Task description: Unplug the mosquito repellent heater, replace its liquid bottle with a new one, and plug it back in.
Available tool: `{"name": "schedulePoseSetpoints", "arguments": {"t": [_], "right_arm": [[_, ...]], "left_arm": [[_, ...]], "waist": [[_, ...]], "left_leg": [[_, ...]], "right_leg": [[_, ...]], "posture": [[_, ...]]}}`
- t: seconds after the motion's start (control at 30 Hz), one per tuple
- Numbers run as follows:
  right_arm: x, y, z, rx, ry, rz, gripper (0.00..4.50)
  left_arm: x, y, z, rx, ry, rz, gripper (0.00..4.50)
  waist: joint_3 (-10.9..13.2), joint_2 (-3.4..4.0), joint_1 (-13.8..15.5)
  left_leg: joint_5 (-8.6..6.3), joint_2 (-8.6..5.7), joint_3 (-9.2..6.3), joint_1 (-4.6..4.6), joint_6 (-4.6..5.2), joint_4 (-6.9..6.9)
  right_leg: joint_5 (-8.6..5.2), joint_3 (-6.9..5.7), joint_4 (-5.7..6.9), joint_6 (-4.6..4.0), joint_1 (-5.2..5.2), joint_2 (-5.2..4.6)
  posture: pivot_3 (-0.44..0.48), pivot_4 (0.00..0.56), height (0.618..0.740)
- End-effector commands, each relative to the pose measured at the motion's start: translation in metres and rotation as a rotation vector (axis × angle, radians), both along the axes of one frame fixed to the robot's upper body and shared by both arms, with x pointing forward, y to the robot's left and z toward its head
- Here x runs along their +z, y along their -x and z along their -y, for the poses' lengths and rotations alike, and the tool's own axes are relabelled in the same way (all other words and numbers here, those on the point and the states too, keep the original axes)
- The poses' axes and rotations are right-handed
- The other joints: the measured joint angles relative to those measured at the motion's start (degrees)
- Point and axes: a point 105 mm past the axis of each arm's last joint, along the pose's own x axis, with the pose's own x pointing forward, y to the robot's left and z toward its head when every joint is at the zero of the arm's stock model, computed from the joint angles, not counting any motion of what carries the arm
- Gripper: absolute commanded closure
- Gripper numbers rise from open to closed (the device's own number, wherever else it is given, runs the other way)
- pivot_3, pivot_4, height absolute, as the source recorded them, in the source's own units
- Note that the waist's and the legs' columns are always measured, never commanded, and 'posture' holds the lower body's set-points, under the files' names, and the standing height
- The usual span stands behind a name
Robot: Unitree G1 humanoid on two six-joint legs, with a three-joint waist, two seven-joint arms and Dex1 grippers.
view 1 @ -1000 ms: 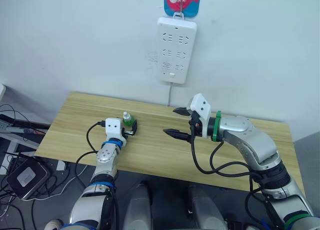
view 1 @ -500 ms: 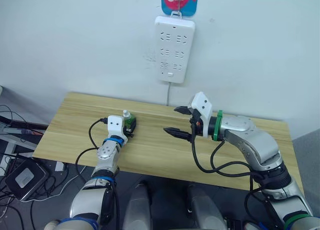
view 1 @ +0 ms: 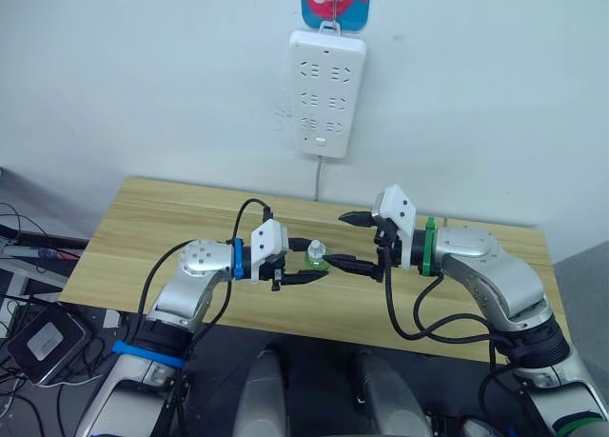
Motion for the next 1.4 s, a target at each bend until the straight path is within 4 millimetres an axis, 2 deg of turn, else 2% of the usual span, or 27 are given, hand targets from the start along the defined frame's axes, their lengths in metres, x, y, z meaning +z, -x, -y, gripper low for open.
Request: {"name": "schedulePoseSetpoints", "arguments": {"t": [0.03,0.3,0.6,0.73,0.93,0.97,1.07,1.17,1.3,1.4], "right_arm": [[0.004,0.012,-0.008,0.056,-0.031,0.015,0.00],[0.004,0.008,-0.015,0.010,-0.080,0.034,0.00],[0.010,0.008,-0.015,0.012,-0.110,0.024,0.00],[0.004,0.007,-0.013,0.012,-0.090,0.019,0.94],[0.006,0.009,-0.014,0.035,-0.092,0.012,3.16],[0.007,0.010,-0.013,0.040,-0.092,0.012,3.38],[0.008,0.013,-0.013,0.069,-0.093,0.005,3.38],[0.011,0.022,-0.018,0.172,-0.099,-0.006,3.38],[0.019,0.047,-0.032,0.544,-0.089,-0.004,3.38],[0.014,0.056,-0.034,0.758,-0.029,-0.021,3.38]], "left_arm": [[0.013,0.000,0.005,-0.061,0.013,-0.001,2.27],[0.025,-0.003,0.015,-0.107,0.029,-0.026,2.27],[0.020,0.001,0.010,-0.119,0.003,-0.041,2.27],[0.020,0.002,0.010,-0.119,0.005,-0.039,2.27],[0.017,0.004,0.008,-0.112,-0.005,-0.033,2.27],[0.017,0.005,0.008,-0.112,-0.004,-0.034,2.27],[0.014,0.009,0.009,-0.125,-0.012,-0.027,2.27],[0.014,0.018,0.014,-0.165,-0.017,-0.025,2.27],[0.014,0.044,0.021,-0.306,-0.055,-0.009,2.27],[0.010,0.064,0.016,-0.390,-0.105,-0.030,2.27]], "waist": [[-0.01,-0.01,-0.06],[-0.05,-0.03,-0.51],[-0.08,-0.02,-0.83],[-0.09,-0.03,-0.88],[-0.10,-0.02,-0.91],[-0.10,-0.03,-0.91],[-0.10,-0.02,-0.89],[-0.10,-0.02,-0.84],[-0.10,-0.02,-0.65],[-0.14,-0.02,-0.49]], "left_leg": [[0.00,-0.01,0.00,-0.04,0.00,0.01],[0.00,0.00,-0.09,-0.14,0.00,0.01],[0.00,-0.01,-0.10,-0.13,0.00,0.09],[0.00,-0.01,-0.11,-0.13,0.00,0.10],[0.00,-0.01,-0.11,-0.12,0.00,0.11],[0.00,-0.02,-0.11,-0.12,0.00,0.11],[0.01,-0.01,-0.12,-0.12,0.00,0.12],[0.01,-0.01,-0.12,-0.11,0.00,0.13],[0.01,-0.01,-0.08,-0.09,0.00,0.16],[0.01,0.02,-0.12,0.00,0.01,0.15]], "right_leg": [[0.00,0.00,-0.04,0.00,0.00,-0.01],[0.08,-0.12,-0.07,-0.09,-0.05,-0.01],[0.08,-0.12,0.11,-0.10,-0.06,-0.01],[0.09,-0.11,0.13,-0.12,-0.06,-0.01],[0.11,-0.12,0.16,-0.14,-0.06,-0.01],[0.11,-0.12,0.17,-0.15,-0.06,-0.01],[0.12,-0.13,0.19,-0.16,-0.06,-0.02],[0.12,-0.12,0.20,-0.16,-0.06,-0.01],[0.12,-0.09,0.21,-0.16,-0.06,-0.01],[0.11,-0.13,0.24,-0.16,0.02,0.02]], "posture": [[-0.034,0.246,0.740],[-0.056,0.231,0.740],[-0.057,0.229,0.740],[-0.041,0.232,0.740],[-0.033,0.239,0.740],[-0.030,0.240,0.740],[-0.020,0.243,0.740],[0.001,0.244,0.740],[0.047,0.242,0.740],[0.078,0.234,0.740]]}}
